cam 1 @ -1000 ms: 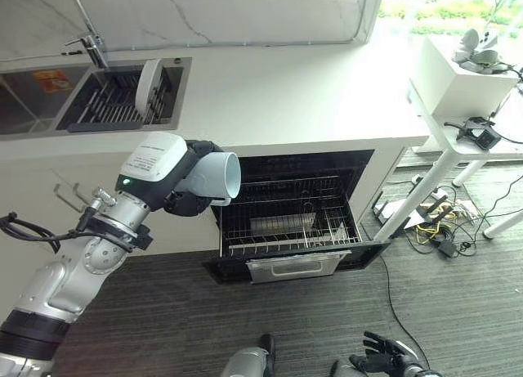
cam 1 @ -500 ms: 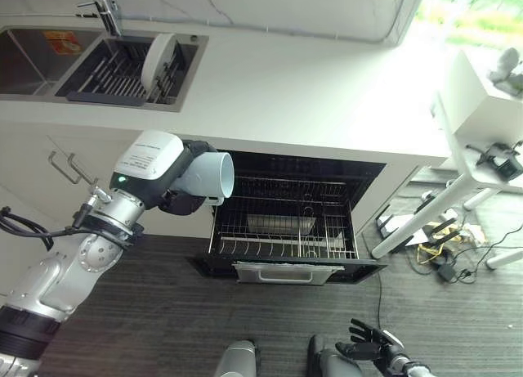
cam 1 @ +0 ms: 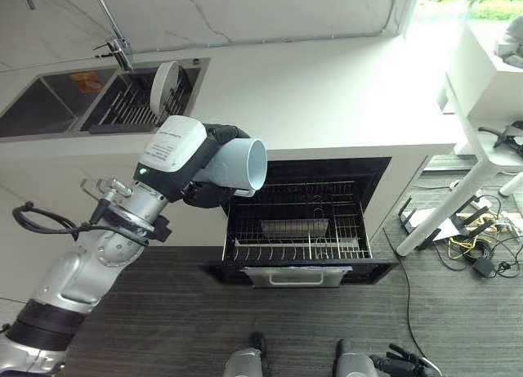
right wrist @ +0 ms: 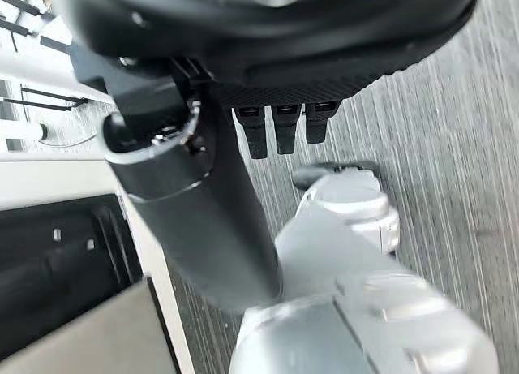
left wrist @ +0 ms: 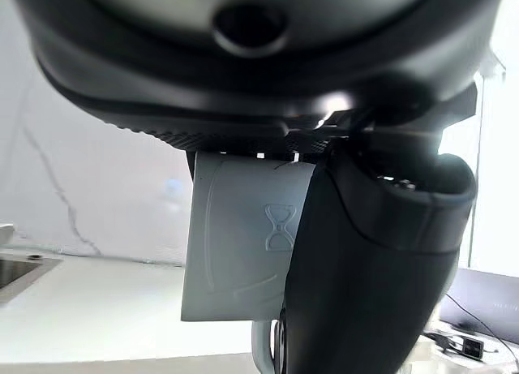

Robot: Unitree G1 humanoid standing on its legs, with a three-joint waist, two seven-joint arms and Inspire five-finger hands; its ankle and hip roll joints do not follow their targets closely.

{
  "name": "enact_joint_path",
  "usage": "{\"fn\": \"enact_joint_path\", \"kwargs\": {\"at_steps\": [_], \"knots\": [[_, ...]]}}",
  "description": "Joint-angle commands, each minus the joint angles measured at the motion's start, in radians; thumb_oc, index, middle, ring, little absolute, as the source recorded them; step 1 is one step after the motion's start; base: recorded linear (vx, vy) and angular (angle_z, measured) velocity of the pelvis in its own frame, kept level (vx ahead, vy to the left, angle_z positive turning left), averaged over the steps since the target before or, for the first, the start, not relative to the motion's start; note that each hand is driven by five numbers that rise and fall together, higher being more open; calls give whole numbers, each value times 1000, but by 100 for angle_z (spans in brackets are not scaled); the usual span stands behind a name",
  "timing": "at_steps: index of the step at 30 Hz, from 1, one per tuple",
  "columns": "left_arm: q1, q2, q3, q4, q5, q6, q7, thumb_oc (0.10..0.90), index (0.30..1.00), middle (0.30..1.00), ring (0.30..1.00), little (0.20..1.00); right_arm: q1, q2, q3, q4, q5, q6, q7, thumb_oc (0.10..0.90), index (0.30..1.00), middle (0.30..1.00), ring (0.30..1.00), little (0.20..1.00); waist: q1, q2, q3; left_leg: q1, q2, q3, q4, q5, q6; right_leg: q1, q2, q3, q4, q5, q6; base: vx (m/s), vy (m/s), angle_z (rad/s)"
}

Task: Place the dishes in the dishwasher.

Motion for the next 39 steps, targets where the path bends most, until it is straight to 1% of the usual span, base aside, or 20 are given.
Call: {"fn": "enact_joint_path", "kwargs": {"at_steps": [1, 4, 8, 11, 12, 13, 14, 16, 18, 20, 21, 23, 24, 27, 28, 30, 33, 34, 36, 39], "knots": [[-83, -31, 73, -27, 25, 6, 89, 400, 300, 300, 300, 300, 19, -4, 32, -70, 9, -39, 3, 800, 900, 900, 900, 900, -8, 41, -67, -18, 39, -60, 39, -115, -43, 13, 2, -86, 100, -153, 63, 69, 83, -9], [-94, -42, 52, -15, 13, 23, 103, 400, 300, 300, 300, 300, 33, 9, 39, -142, 50, -62, 6, 800, 900, 900, 900, 900, -21, 29, -73, -6, 24, -49, 39, -137, -29, 0, -11, -63, 100, -145, 77, 47, 41, -11], [-104, -28, 40, 18, -56, 27, 106, 400, 300, 300, 300, 300, 56, 2, 29, -215, 124, -91, 33, 800, 900, 900, 900, 900, -41, 8, -85, 11, 30, -12, 39, -157, -22, -35, -25, -36, 100, -130, 98, 0, -45, -28], [-113, -34, 29, 52, -164, 23, 93, 400, 300, 300, 300, 300, 74, -1, 1, -271, 156, -118, -8, 800, 900, 900, 900, 900, -62, -7, -97, 24, 39, 8, 39, -169, -20, -53, -16, -3, 100, -124, 105, 17, -83, -24], [-113, -52, 26, 60, -257, 19, 77, 400, 300, 300, 300, 300, 91, 1, -13, -322, 172, -126, -27, 800, 900, 900, 900, 900, -74, -14, -99, 28, 44, 16, 39, -172, -18, -58, -11, 10, 100, -123, 104, -20, -99, -37], [-105, -105, 23, 77, -473, 3, 28, 400, 300, 300, 300, 300, 125, 6, -40, -425, 221, -167, -73, 800, 900, 900, 900, 900, -95, -26, -99, 37, 51, 29, 39, -176, -16, -62, -4, 31, 100, -122, 104, -56, -111, -37], [-86, -211, 18, 86, -609, 3, -19, 400, 300, 300, 300, 300, 158, 9, -95, -518, 251, -210, -120, 800, 900, 900, 900, 900, -126, -39, -99, 48, 58, 47, 39, -178, -11, -70, 5, 56, 100, -117, 104, -59, -95, -51], [-63, -325, -13, 100, -621, -32, 9, 400, 300, 300, 300, 300, 193, 23, -166, -685, 276, -259, -211, 800, 900, 900, 900, 900, -163, -53, -101, 77, 63, 77, 39, -187, -3, -77, 11, 89, 100, -107, 106, -39, -43, -73], [-41, -395, -29, 113, -643, -57, 57, 400, 300, 300, 300, 300, 213, 31, -204, -819, 237, -300, -294, 800, 900, 900, 900, 900, -192, -61, -103, 104, 63, 103, 39, -202, 7, -79, 10, 109, 100, -103, 111, -7, 6, -74], [-19, -432, -28, 119, -623, -81, 107, 400, 300, 300, 300, 300, 223, 32, -221, -923, 197, -327, -345, 800, 900, 900, 900, 900, -208, -65, -105, 120, 62, 123, 39, -208, 14, -84, 10, 124, 100, -96, 113, -5, 14, -84], [-15, -438, -29, 120, -618, -87, 119, 400, 300, 300, 300, 300, 227, 32, -225, -942, 185, -341, -353, 800, 900, 900, 900, 900, -211, -66, -105, 123, 61, 126, 39, -209, 16, -85, 10, 128, 100, -95, 113, -9, 16, -89], [1, -472, -24, 128, -573, -119, 195, 400, 300, 300, 300, 300, 240, 12, -248, -1085, 165, -364, -361, 800, 900, 900, 900, 900, -232, -67, -106, 141, 58, 150, 39, -216, 25, -89, 12, 145, 100, -90, 113, -15, 26, -63], [-3, -499, -34, 152, -541, -154, 285, 400, 300, 300, 300, 300, 243, -7, -265, -1225, 143, -378, -359, 800, 900, 900, 900, 900, -250, -67, -107, 157, 53, 170, 39, -227, 35, -91, 15, 159, 100, -88, 113, -21, 33, -47], [12, -525, -24, 133, -466, -165, 370, 400, 300, 300, 300, 300, 226, -30, -266, -1342, 159, -398, -328, 800, 900, 900, 900, 900, -255, -66, -109, 168, 52, 181, 39, -230, 35, -92, 17, 166, 100, -88, 112, -33, 16, -37], [12, -532, -33, 132, -412, -174, 425, 400, 300, 300, 300, 300, 212, -48, -259, -1422, 178, -376, -304, 800, 900, 900, 900, 900, -253, -67, -111, 174, 49, 184, 39, -236, 38, -91, 17, 167, 100, -90, 111, -56, 4, -10], [22, -536, -38, 102, -296, -171, 510, 400, 300, 300, 300, 300, 178, -69, -220, -1494, 215, -374, -248, 800, 900, 900, 900, 900, -243, -69, -112, 178, 48, 180, 39, -236, 35, -89, 17, 165, 100, -93, 108, -73, -2, -6], [10, -521, -70, 79, -160, -183, 622, 400, 300, 300, 300, 300, 94, -113, -108, -1611, 249, -307, -125, 800, 900, 900, 900, 900, -212, -71, -119, 176, 48, 166, 39, -236, 26, -83, 14, 145, 100, -98, 102, -68, -11, 14], [13, -523, -83, 70, -92, -176, 680, 400, 300, 300, 300, 300, 35, -136, -45, -1631, 256, -273, -115, 800, 900, 900, 900, 900, -190, -73, -120, 174, 49, 154, 39, -233, 21, -78, 11, 132, 100, -99, 99, -43, -21, 37], [-3, -526, -107, 72, -17, -157, 746, 400, 300, 300, 300, 300, -25, -150, 17, -1644, 268, -244, -102, 800, 900, 900, 900, 900, -165, -78, -126, 167, 50, 138, 39, -230, 15, -73, 6, 116, 100, -103, 97, -6, -25, 42], [-23, -520, -138, 85, 93, -116, 805, 400, 300, 300, 300, 300, -90, -164, 92, -1660, 281, -193, -83, 800, 900, 900, 900, 900, -131, -86, -133, 155, 45, 116, 39, -226, 11, -70, 0, 97, 100, -103, 93, 22, -38, 39]]}}
